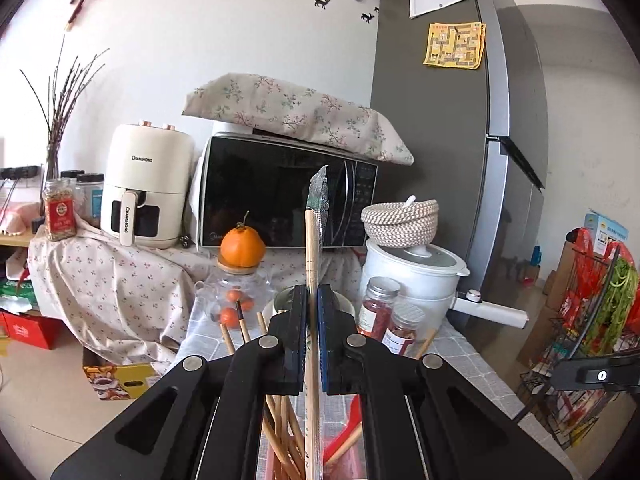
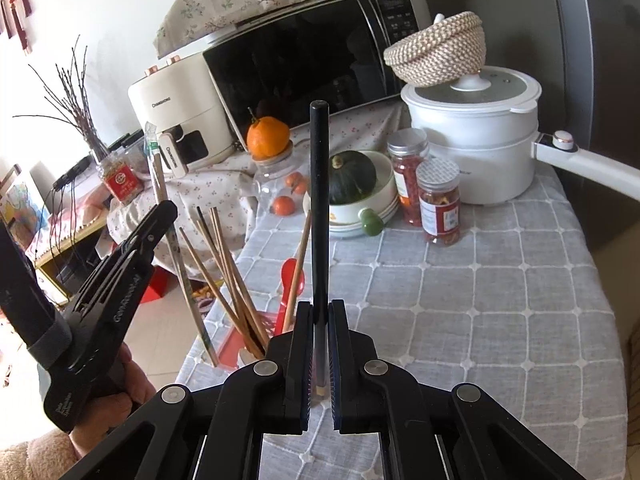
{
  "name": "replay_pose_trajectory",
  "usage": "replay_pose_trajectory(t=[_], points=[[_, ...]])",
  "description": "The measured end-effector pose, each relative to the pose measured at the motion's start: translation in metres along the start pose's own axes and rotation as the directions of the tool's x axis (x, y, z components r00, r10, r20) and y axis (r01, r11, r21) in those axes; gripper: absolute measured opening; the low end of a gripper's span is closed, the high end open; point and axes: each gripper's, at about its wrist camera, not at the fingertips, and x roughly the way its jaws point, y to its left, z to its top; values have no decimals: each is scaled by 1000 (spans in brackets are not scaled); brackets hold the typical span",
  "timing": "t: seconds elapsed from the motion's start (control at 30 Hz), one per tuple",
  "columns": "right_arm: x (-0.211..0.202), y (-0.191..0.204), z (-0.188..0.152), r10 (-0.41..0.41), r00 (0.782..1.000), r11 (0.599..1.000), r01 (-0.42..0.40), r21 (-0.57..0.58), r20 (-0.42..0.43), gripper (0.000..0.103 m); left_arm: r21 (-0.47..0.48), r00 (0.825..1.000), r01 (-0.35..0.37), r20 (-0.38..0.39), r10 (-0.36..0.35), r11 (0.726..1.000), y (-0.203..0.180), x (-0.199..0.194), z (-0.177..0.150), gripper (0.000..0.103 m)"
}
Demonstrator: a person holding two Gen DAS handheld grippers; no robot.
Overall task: Organize utensils
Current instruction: 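Carry both chopsticks upright over the pink basket with both tools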
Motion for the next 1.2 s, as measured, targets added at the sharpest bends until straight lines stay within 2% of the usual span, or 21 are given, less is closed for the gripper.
replay_pose_trajectory(t=[0.13, 0.27, 0.37, 0.43, 0.53, 0.7, 0.83, 0.93, 1.07, 1.13, 1.2], points=[[2, -3, 0, -8, 1000, 1000, 8, 12, 0, 4, -7, 1000, -13, 3, 13, 1000, -2, 13, -7, 5], [0, -6, 1, -11, 1000, 1000, 10, 25, 16, 4, 35, 1000, -23, -1, 23, 999, -8, 20, -21, 5], [-4, -6, 3, -8, 999, 1000, 7, 29, 32, 4, 53, 998, -24, -60, 27, 998, -7, 28, -32, 5], [-7, -4, 5, -6, 999, 1000, 5, 28, 45, 4, 28, 994, -8, -109, 11, 1000, -2, 32, -38, 5], [-12, 1, 7, -1, 998, 1000, 0, 22, 67, 4, 13, 990, 14, -144, -12, 1000, 2, 30, -42, 6], [-17, 11, 10, 18, 995, 1000, -19, 13, 97, 4, 5, 967, 69, -245, -66, 998, 7, 21, -45, 7], [-18, 19, 14, 40, 992, 999, -41, 8, 120, 4, 38, 950, 82, -305, -67, 996, 12, 7, -46, 13], [-16, 25, 18, 57, 989, 998, -59, 7, 140, 4, 41, 932, 92, -354, -72, 995, 20, -4, -45, 25], [-8, 34, 20, 65, 985, 998, -66, 2, 161, 4, 42, 906, 105, -416, -78, 994, 28, -20, -45, 35], [-1, 37, 21, 75, 985, 997, -76, 0, 158, 4, 43, 897, 116, -433, -86, 992, 30, -27, -46, 42], [10, 41, 21, 83, 986, 996, -84, -2, 147, 4, 54, 886, 124, -456, -86, 991, 30, -30, -49, 45]])
